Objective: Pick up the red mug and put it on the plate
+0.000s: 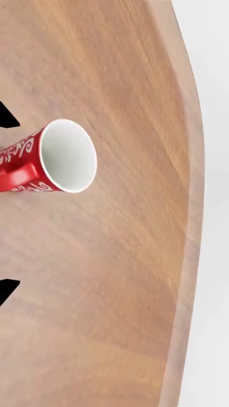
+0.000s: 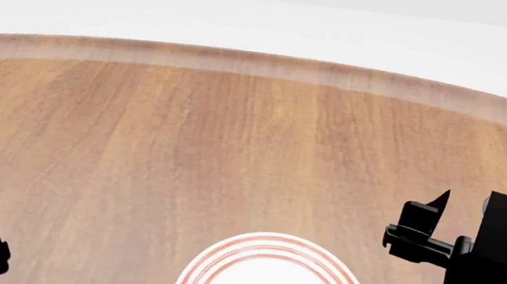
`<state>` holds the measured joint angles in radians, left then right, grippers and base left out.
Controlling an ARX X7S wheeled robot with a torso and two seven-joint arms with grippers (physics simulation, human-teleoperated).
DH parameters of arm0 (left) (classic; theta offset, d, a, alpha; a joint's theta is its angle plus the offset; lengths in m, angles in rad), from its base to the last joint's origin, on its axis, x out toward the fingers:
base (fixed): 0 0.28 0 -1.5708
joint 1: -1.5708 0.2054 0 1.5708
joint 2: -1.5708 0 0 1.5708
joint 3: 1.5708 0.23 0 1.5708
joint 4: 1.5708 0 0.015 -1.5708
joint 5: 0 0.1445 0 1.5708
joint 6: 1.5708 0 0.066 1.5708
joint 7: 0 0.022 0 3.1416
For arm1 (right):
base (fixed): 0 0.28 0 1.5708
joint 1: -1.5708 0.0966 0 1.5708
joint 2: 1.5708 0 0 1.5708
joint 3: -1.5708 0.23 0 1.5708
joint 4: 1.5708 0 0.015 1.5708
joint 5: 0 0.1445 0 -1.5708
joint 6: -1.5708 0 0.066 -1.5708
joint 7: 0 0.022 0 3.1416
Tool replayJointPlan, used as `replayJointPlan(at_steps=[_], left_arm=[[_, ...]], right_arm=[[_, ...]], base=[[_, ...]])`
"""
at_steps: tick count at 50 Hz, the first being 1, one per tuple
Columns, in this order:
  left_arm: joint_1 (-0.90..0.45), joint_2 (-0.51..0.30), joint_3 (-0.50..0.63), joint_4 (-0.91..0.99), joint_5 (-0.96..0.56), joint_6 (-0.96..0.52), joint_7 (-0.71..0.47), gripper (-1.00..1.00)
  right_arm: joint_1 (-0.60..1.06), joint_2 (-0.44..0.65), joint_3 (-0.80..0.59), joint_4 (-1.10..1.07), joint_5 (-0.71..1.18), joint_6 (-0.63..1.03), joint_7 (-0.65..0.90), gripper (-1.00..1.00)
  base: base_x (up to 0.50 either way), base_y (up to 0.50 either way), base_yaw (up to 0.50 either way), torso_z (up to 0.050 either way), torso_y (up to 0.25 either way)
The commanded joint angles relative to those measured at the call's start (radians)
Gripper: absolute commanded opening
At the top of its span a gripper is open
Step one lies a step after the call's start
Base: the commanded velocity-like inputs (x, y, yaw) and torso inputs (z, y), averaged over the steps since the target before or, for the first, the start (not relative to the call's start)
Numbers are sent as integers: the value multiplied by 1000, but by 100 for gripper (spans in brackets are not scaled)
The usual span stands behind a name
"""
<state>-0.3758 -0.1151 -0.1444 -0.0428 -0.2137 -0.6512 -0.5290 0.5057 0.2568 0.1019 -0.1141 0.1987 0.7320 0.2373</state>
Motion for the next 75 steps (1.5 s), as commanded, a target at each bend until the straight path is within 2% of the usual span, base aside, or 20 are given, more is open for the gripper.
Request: replayJointPlan(at_steps=[1,16,39,75], left_arm=[[-28,-8,1,-92,-11,19,5,100],[-86,-19,8,-247,-10,72,11,100],[-172,-42,17,-526,19,230,8,100],[-280,-68,4,-834,2,344,41,100]], right_arm=[[0,0,-4,14,2,-10,2,100],[-6,1,-6,35,6,-29,3,100],[-12,-3,-19,81,7,-61,6,100],[-10,-4,-36,115,14,-82,12,100]], base=[[0,0,0,0,0],[0,0,0,0,0],[0,0,0,0,0],[0,0,0,0,0]])
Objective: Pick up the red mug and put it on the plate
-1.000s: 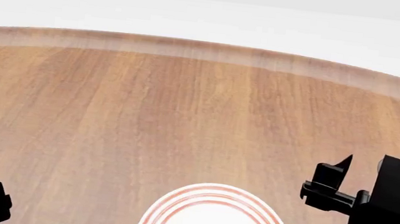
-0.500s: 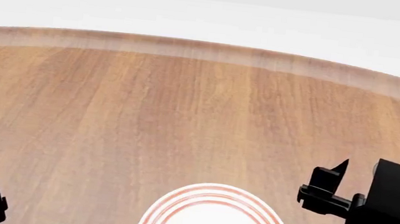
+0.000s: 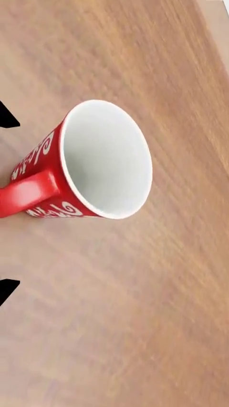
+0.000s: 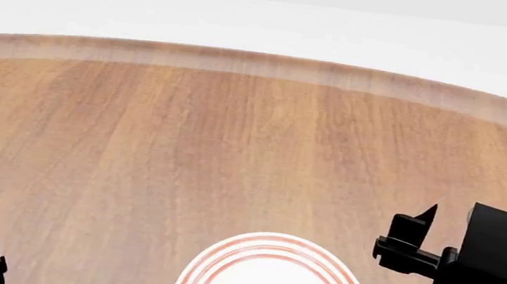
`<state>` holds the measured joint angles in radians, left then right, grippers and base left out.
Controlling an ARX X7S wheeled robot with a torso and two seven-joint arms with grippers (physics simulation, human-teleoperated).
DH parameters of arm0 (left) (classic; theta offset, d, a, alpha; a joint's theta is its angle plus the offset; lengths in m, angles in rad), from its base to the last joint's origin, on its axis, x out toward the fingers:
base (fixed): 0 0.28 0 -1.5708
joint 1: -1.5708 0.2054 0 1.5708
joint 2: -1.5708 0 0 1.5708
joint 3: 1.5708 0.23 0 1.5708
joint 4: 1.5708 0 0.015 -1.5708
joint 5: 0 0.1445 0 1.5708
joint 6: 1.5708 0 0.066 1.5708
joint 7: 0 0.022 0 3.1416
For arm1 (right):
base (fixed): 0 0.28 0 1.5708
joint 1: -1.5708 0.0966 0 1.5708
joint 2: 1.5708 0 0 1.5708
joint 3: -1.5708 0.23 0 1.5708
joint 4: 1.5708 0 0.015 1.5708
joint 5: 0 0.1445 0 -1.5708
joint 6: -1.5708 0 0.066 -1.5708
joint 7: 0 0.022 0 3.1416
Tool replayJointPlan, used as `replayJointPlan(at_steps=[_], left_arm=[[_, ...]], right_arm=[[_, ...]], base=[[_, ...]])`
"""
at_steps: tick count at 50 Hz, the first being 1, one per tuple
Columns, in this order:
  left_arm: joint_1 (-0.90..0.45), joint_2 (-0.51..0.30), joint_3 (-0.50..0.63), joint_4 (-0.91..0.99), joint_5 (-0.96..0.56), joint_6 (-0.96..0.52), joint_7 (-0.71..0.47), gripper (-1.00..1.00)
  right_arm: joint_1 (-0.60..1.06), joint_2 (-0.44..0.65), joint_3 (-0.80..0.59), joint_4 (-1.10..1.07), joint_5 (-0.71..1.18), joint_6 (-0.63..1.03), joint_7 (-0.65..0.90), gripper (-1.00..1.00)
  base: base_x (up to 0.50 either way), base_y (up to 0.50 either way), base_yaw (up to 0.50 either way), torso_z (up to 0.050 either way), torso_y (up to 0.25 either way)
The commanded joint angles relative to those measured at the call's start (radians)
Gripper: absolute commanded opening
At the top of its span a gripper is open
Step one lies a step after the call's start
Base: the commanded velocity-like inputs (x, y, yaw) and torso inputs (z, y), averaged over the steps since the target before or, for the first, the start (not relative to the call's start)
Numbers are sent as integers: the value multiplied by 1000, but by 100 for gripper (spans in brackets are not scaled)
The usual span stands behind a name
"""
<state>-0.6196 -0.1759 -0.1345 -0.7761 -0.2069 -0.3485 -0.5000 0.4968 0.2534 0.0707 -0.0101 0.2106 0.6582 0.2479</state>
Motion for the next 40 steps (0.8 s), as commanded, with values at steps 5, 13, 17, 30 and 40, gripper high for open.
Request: replayJointPlan(at_steps=[5,13,17,30,40], left_arm=[[-45,-10,-4,-126,-4,53,13,100],[-65,-14,-6,-166,-5,66,12,100],[-68,-14,-6,-174,-4,75,8,100],[-68,-14,-5,-180,-4,90,-1,-100],[-63,-14,-4,-173,-7,85,-2,-100]], right_arm=[[-1,0,-7,12,4,-7,3,100],[-3,0,-11,18,6,-11,4,100],[-2,0,-12,21,6,-13,4,100],[-8,0,-16,14,13,-12,7,100],[-12,1,-16,22,17,-21,8,100]], base=[[0,0,0,0,0],[0,0,0,0,0],[0,0,0,0,0],[0,0,0,0,0],[0,0,0,0,0]])
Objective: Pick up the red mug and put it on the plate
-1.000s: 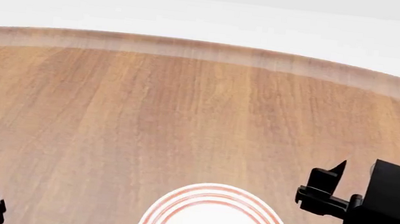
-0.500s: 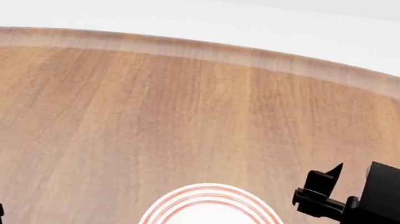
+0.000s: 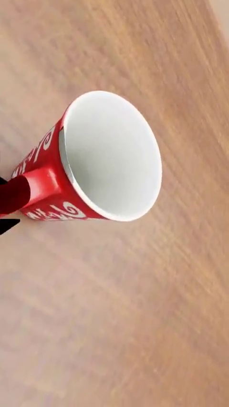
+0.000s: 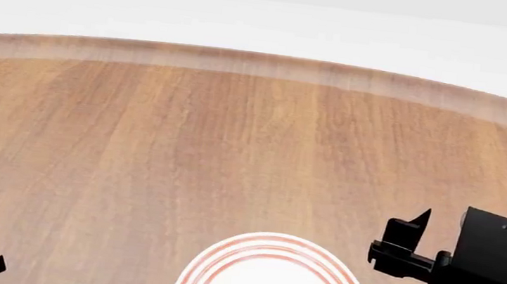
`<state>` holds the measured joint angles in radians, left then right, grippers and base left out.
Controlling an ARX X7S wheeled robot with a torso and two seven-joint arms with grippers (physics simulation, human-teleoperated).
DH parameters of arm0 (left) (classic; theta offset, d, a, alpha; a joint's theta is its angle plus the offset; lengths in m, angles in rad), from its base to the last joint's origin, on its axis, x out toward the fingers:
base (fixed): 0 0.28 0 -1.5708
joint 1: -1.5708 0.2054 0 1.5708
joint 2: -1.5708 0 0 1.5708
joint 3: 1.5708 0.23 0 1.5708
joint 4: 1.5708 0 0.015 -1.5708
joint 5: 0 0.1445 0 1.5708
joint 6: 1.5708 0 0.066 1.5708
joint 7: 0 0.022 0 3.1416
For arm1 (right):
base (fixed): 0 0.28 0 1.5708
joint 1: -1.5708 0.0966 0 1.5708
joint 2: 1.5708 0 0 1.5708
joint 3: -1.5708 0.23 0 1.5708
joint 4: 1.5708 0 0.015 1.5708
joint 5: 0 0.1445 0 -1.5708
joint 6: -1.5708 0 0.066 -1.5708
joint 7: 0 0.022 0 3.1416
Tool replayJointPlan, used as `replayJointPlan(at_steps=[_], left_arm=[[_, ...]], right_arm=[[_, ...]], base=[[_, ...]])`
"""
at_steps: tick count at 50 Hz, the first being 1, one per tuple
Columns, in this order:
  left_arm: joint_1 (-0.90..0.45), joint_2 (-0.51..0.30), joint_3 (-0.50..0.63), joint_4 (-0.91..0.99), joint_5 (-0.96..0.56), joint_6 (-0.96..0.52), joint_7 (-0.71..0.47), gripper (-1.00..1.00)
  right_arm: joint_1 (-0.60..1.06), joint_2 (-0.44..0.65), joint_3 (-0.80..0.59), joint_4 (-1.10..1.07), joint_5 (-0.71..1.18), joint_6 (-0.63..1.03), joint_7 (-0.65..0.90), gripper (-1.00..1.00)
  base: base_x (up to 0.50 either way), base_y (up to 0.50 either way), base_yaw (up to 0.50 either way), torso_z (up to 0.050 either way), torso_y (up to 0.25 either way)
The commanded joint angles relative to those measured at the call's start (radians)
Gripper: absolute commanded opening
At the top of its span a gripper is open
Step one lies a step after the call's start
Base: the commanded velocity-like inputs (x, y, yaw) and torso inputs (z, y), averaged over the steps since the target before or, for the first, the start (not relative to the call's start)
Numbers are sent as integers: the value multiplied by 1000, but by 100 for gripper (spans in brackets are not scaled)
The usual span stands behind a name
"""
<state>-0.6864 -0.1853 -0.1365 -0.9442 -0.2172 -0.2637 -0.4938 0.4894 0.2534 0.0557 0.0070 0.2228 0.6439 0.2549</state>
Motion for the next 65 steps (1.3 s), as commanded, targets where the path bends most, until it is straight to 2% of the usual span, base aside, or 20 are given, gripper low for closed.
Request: replayJointPlan(at_steps=[1,5,7,9,10,16,24,33,52,58,65], left_arm=[[4,-5,-1,-4,4,1,-9,-100],[16,-4,10,25,15,4,-16,-100],[30,-8,25,71,15,-46,0,-100],[55,-7,26,150,5,-95,3,-100],[79,-10,47,225,-6,-126,51,-100],[120,-17,101,455,-9,-270,71,-100],[113,-18,164,566,-28,-351,136,-100],[67,-5,250,565,-40,-358,243,-100],[-10,31,437,497,-92,-332,559,-100],[-28,52,489,456,-81,-285,615,-100],[-55,80,538,458,-100,-308,685,-100]], right_arm=[[-4,1,-1,5,5,-7,1,100],[-6,1,-1,7,8,-10,1,100],[-5,-1,-2,18,8,-17,0,100],[-5,-1,-3,16,9,-15,0,100],[-4,-2,-3,16,11,-15,-1,100],[-2,-2,-7,24,11,-18,-1,100],[3,0,-10,22,14,-10,2,100],[8,4,-12,7,18,5,9,100],[22,-2,-25,30,22,-3,12,100],[26,-1,-23,37,24,-8,13,100],[29,0,-24,33,28,0,17,100]], base=[[0,0,0,0,0],[0,0,0,0,0],[0,0,0,0,0],[0,0,0,0,0],[0,0,0,0,0],[0,0,0,0,0],[0,0,0,0,0],[0,0,0,0,0],[0,0,0,0,1],[0,0,0,0,0],[0,0,0,0,0]])
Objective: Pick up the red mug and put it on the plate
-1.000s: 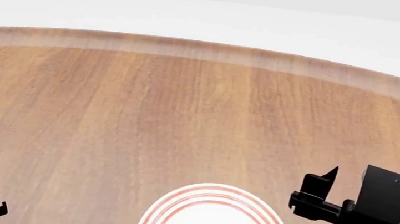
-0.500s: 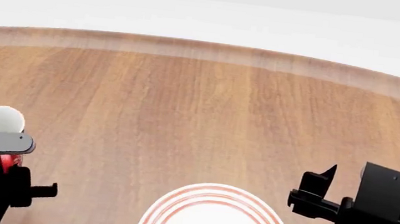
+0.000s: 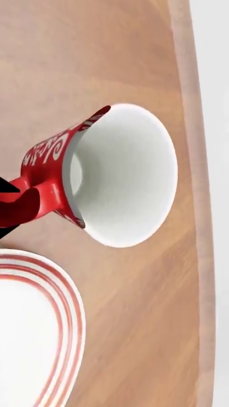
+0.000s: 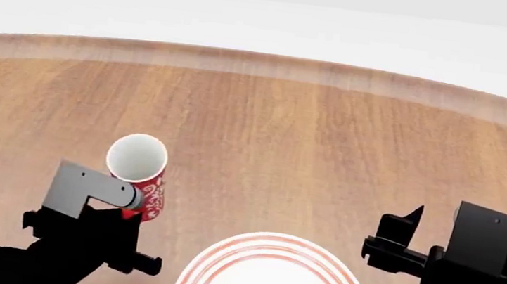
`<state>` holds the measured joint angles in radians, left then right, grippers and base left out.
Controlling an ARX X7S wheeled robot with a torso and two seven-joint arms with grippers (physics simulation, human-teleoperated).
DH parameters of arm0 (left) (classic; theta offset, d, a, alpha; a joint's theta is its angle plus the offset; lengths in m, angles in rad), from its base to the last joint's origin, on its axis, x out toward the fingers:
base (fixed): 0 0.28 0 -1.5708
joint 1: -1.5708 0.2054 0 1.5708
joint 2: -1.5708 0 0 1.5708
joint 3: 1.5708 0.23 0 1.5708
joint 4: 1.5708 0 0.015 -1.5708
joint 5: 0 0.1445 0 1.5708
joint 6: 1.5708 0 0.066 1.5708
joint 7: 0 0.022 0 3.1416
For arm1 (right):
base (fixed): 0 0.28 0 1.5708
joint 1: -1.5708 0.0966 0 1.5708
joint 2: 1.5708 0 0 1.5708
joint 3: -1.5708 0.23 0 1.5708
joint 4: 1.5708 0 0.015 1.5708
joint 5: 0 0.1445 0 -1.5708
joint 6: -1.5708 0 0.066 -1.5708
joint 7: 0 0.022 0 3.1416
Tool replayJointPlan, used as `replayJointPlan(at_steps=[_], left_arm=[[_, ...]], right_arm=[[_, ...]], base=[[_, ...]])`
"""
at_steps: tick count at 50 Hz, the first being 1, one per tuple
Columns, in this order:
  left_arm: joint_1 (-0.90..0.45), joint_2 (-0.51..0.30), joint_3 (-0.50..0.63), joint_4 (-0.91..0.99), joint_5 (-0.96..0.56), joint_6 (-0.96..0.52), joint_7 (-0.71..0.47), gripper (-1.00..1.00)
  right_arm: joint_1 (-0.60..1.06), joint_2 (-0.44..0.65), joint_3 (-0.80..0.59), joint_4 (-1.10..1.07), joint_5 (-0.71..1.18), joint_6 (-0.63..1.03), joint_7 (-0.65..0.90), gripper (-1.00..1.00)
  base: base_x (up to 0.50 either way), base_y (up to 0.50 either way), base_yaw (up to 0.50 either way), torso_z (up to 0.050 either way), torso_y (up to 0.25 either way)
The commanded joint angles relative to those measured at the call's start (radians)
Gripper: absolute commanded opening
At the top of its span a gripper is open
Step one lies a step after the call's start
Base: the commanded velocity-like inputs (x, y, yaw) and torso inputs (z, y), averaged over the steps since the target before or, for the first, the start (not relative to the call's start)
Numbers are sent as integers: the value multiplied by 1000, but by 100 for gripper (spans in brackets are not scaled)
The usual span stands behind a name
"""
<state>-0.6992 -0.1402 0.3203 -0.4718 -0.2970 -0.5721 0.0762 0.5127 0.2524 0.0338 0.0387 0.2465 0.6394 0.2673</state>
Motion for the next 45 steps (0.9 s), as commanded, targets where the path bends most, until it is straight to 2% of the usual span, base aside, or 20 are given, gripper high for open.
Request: replayJointPlan(at_steps=[1,19,28,33,37,40,45], left_arm=[[-44,38,90,-13,-18,-2,119,-100],[-53,90,212,71,-40,-55,178,-100],[-56,115,270,27,-46,-18,204,-100],[-96,136,317,-69,-75,32,208,-100],[-152,138,424,-187,-171,113,176,-100],[-224,140,601,-327,-344,223,136,-100],[-298,140,898,-420,-613,336,86,-100]], right_arm=[[6,2,-2,-4,4,7,6,100],[10,7,1,-9,15,12,11,100],[7,6,0,3,17,1,11,100],[6,5,-1,11,18,-8,11,100],[3,7,2,7,22,-7,12,100],[2,8,1,15,22,-14,10,100],[3,7,0,28,22,-23,9,100]], base=[[0,0,0,0,0],[0,0,0,0,1],[0,0,0,0,0],[0,0,0,0,0],[0,0,0,0,0],[0,0,0,0,0],[0,0,0,0,2]])
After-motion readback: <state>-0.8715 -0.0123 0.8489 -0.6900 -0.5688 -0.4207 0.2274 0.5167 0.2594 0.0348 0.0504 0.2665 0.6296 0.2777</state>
